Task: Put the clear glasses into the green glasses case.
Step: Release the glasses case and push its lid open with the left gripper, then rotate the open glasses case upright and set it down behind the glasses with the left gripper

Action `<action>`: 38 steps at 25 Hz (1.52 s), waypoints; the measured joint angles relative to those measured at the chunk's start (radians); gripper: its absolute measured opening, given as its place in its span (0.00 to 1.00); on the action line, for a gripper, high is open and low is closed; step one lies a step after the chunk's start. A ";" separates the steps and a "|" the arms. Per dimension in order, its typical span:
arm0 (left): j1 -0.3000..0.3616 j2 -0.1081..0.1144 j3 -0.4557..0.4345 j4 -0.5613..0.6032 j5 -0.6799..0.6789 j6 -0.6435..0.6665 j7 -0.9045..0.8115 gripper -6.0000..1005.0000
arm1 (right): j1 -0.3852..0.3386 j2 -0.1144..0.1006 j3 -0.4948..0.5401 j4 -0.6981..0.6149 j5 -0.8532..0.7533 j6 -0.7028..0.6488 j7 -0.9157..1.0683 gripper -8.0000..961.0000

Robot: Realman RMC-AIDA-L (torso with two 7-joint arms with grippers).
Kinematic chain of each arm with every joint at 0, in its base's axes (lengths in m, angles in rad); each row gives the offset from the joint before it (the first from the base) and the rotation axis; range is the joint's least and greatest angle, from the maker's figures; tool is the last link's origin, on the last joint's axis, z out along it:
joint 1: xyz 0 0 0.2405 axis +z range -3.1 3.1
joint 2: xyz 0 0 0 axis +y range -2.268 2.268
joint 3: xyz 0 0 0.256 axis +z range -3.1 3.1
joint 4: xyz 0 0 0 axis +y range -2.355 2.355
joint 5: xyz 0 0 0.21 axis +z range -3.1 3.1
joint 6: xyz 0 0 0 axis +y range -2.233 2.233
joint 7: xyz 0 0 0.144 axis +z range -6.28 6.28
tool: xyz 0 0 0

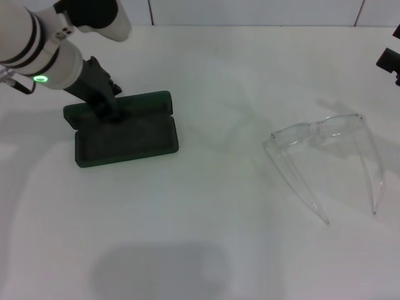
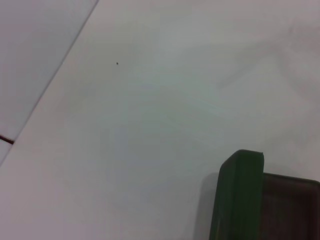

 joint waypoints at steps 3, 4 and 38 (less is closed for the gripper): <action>-0.011 0.000 0.000 -0.015 0.013 0.000 -0.003 0.44 | -0.001 0.000 0.000 0.001 0.000 0.000 -0.005 0.90; -0.012 -0.001 0.000 -0.016 0.020 0.000 -0.004 0.43 | -0.001 0.000 0.000 0.003 0.000 0.000 -0.006 0.90; 0.050 -0.006 0.432 0.241 -0.038 0.044 -0.168 0.22 | -0.059 0.003 0.133 0.075 0.013 -0.015 -0.055 0.90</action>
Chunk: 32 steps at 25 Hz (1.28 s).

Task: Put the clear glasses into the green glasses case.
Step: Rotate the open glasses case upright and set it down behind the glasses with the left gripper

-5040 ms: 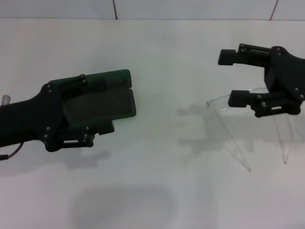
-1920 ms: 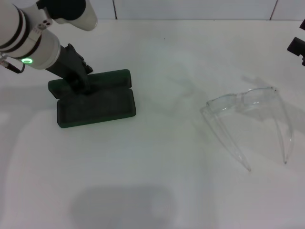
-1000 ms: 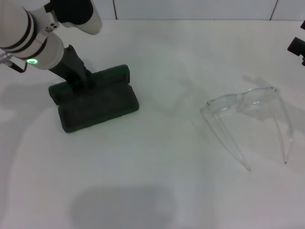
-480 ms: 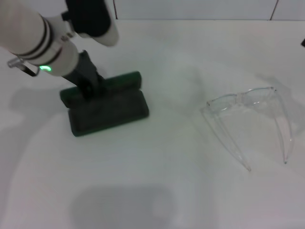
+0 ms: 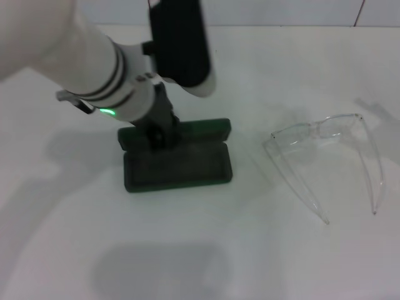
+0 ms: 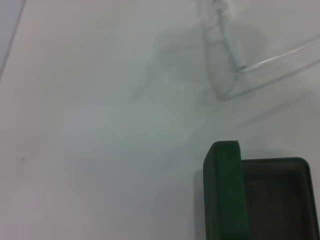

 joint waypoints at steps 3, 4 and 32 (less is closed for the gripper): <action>-0.016 -0.004 0.045 0.000 -0.011 -0.003 -0.025 0.22 | -0.009 0.000 0.000 0.000 0.000 -0.001 -0.002 0.90; -0.022 -0.005 0.062 0.000 -0.021 -0.007 -0.033 0.22 | -0.012 0.000 0.000 0.000 0.000 -0.002 -0.003 0.90; -0.148 -0.011 0.217 -0.114 -0.115 -0.230 -0.120 0.25 | -0.020 0.008 0.015 0.010 0.001 -0.001 -0.042 0.89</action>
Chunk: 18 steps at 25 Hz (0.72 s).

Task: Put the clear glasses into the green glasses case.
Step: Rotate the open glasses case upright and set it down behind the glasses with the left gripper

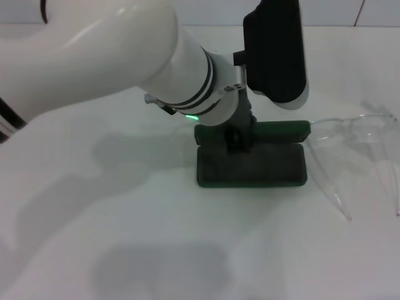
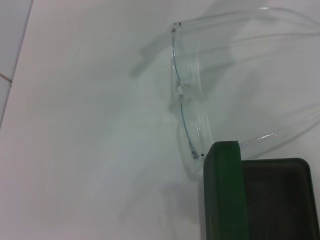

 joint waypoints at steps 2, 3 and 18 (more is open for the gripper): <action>-0.002 0.000 0.001 -0.003 -0.012 -0.008 0.000 0.25 | 0.000 0.000 0.000 0.001 0.000 0.000 0.000 0.89; -0.003 0.000 0.001 -0.003 -0.016 -0.012 0.000 0.25 | 0.000 0.000 0.000 0.001 0.000 0.000 0.000 0.89; -0.003 0.002 0.039 -0.026 -0.009 -0.065 0.005 0.26 | -0.010 0.000 0.012 0.013 -0.001 -0.004 -0.003 0.89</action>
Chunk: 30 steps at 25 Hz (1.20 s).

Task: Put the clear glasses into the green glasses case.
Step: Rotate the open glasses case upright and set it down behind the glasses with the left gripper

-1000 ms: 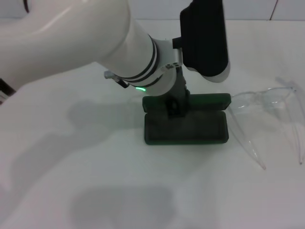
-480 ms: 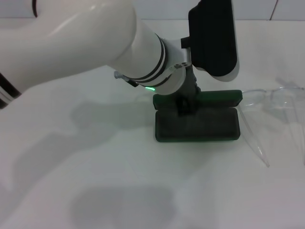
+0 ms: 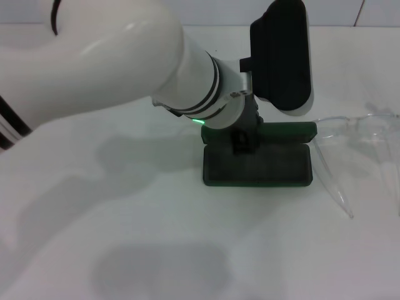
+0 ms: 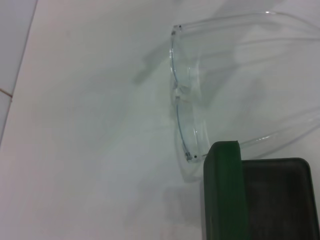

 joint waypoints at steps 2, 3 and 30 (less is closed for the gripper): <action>0.001 0.000 0.007 -0.001 0.002 -0.003 0.000 0.26 | -0.001 0.000 0.000 0.000 0.000 -0.001 0.000 0.89; 0.002 0.001 0.010 -0.001 0.003 -0.007 0.001 0.26 | -0.001 0.000 0.000 0.000 0.000 -0.001 0.000 0.89; 0.008 0.000 0.030 0.013 0.005 -0.030 0.021 0.41 | -0.015 0.000 0.027 0.000 0.001 -0.026 -0.003 0.89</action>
